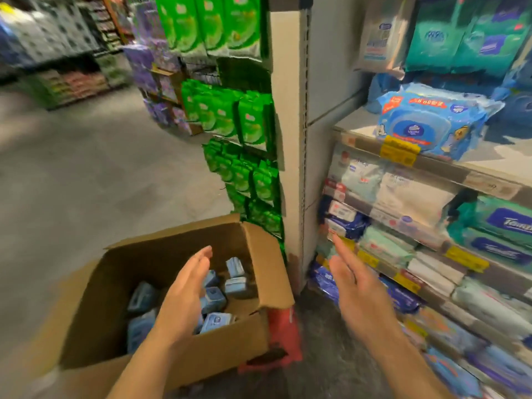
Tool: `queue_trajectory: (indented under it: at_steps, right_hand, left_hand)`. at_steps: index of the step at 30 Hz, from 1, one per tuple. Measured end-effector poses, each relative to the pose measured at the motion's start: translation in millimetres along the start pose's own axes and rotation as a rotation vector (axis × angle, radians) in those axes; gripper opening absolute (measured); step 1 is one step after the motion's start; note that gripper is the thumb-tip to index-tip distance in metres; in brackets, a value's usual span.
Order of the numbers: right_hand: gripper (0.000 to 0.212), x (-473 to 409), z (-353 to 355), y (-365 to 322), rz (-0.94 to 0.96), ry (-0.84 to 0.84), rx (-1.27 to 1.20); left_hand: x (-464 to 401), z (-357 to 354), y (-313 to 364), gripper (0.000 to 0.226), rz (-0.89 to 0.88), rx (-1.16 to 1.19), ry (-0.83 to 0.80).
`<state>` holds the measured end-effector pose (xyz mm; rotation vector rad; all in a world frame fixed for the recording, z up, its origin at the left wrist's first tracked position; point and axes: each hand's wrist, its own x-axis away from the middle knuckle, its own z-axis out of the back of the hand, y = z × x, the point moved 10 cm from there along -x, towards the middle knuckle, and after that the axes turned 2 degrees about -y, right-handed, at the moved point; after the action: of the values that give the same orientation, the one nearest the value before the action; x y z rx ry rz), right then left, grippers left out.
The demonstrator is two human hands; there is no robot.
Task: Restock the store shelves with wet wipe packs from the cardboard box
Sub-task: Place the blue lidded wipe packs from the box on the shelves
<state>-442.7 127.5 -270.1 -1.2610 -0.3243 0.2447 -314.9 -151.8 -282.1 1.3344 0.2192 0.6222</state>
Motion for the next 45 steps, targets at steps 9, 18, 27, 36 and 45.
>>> queue_trajectory:
  at_steps: [9, 18, 27, 36, 45]
  right_hand:
    - [0.050, -2, -165, -34, 0.014, -0.149, 0.151]
    - [0.045, 10, -388, -36, -0.077, -0.383, 0.244]
    - [0.059, -10, -506, 19, -0.223, -0.583, 0.402]
    - [0.072, -90, -641, 140, -0.008, -0.885, 0.689]
    - [0.108, -130, -756, 279, 0.220, -1.183, 0.981]
  left_hand:
    - [12, 159, -72, 0.046, 0.033, 0.177, 0.235]
    - [28, 341, -157, 0.053, 0.140, 0.391, 0.416]
    - [13, 385, -216, 0.072, 0.243, 0.436, 0.426]
    - [-42, 375, -272, 0.078, 0.291, 0.542, 0.534]
    - [-67, 373, -317, 0.063, 0.255, 0.487, 0.608]
